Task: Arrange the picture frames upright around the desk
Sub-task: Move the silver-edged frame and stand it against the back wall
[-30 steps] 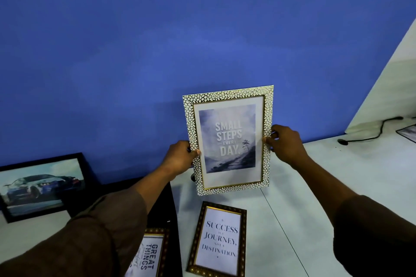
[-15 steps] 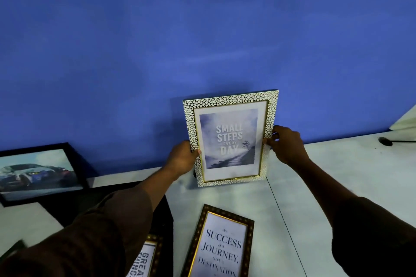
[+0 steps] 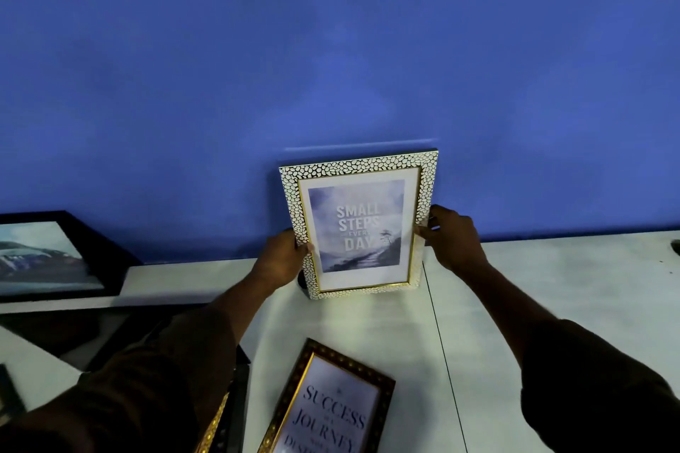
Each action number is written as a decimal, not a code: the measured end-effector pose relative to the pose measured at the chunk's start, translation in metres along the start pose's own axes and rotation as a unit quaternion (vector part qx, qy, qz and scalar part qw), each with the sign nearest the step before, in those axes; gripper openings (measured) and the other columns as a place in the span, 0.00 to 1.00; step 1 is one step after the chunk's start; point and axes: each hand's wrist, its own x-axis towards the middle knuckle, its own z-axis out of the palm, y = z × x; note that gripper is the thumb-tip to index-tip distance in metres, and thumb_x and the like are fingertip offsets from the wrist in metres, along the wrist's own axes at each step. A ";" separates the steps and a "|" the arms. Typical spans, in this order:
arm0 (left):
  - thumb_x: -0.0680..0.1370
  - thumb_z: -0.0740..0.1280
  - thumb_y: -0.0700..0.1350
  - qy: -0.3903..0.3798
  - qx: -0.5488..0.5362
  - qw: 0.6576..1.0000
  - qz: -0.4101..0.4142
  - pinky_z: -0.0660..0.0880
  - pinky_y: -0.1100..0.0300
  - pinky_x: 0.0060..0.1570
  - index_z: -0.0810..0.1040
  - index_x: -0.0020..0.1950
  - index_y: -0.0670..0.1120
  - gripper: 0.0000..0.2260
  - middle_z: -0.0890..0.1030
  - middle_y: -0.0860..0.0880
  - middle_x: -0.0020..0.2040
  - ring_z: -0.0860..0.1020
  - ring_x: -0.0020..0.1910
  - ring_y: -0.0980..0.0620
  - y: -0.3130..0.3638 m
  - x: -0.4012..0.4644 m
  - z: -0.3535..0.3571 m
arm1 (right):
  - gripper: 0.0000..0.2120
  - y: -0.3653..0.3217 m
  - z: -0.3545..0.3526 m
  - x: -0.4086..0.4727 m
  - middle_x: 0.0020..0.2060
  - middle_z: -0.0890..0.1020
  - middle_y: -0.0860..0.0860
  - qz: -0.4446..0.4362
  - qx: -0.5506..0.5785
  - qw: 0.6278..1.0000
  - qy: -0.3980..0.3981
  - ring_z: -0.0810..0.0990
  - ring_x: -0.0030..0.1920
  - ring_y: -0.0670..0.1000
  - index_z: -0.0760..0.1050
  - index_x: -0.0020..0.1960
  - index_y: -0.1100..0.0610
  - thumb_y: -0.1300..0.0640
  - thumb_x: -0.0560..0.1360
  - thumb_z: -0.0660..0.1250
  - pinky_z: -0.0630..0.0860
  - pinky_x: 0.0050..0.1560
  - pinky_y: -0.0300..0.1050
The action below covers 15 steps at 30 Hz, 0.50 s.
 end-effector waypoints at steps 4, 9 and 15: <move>0.81 0.64 0.44 0.001 -0.001 1.000 0.001 0.72 0.53 0.59 0.76 0.65 0.40 0.14 0.80 0.39 0.64 0.77 0.63 0.37 0.000 0.008 0.001 | 0.11 0.007 0.005 0.007 0.52 0.86 0.54 -0.002 0.005 1.000 0.002 0.86 0.47 0.56 0.79 0.57 0.56 0.54 0.76 0.71 0.82 0.52 0.57; 0.81 0.64 0.45 -0.006 -0.004 1.000 -0.009 0.72 0.53 0.60 0.77 0.64 0.41 0.14 0.81 0.40 0.63 0.77 0.63 0.38 -0.002 0.016 0.002 | 0.11 0.011 0.010 0.010 0.52 0.86 0.53 0.000 0.007 1.000 0.005 0.86 0.46 0.55 0.78 0.57 0.55 0.53 0.76 0.71 0.82 0.52 0.56; 0.79 0.68 0.48 -0.013 -0.078 0.995 -0.068 0.75 0.51 0.59 0.71 0.64 0.41 0.18 0.80 0.42 0.62 0.78 0.62 0.40 -0.011 0.012 0.013 | 0.15 0.016 0.014 0.005 0.52 0.84 0.50 0.026 0.019 0.999 -0.007 0.84 0.50 0.53 0.75 0.59 0.58 0.52 0.76 0.71 0.75 0.50 0.43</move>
